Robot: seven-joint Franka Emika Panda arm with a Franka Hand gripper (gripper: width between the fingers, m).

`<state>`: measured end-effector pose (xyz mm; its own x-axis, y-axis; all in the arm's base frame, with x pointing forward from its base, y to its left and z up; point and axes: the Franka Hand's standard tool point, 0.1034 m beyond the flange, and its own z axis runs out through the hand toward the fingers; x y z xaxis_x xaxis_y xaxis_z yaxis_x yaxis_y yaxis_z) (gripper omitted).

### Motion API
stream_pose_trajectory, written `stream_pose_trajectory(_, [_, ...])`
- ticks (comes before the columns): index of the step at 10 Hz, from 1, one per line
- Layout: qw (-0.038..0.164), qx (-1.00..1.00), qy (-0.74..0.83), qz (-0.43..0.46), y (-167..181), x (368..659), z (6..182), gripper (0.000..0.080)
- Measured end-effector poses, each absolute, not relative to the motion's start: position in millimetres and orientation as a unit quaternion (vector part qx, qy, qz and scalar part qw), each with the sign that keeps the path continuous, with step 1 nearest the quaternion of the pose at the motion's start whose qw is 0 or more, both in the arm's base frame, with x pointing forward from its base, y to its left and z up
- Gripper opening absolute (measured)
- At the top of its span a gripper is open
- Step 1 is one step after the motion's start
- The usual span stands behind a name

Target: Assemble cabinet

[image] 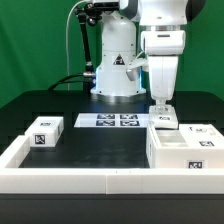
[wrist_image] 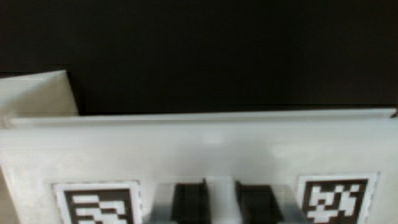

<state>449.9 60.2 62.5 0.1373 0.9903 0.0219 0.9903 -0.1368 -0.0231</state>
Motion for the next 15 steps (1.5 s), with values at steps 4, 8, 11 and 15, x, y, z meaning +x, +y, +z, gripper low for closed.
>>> stream_pose_trajectory(4, [0.018,-0.754,-0.656,-0.002,61,454,59.8,0.0070])
stream_pose_trajectory(8, [0.017,-0.734,-0.679,-0.008,54,469,58.6,0.0070])
stream_pose_trajectory(11, [0.016,-0.717,-0.697,-0.012,53,475,58.1,0.0070])
stream_pose_trajectory(15, [0.016,-0.716,-0.698,-0.013,53,477,58.1,0.0070])
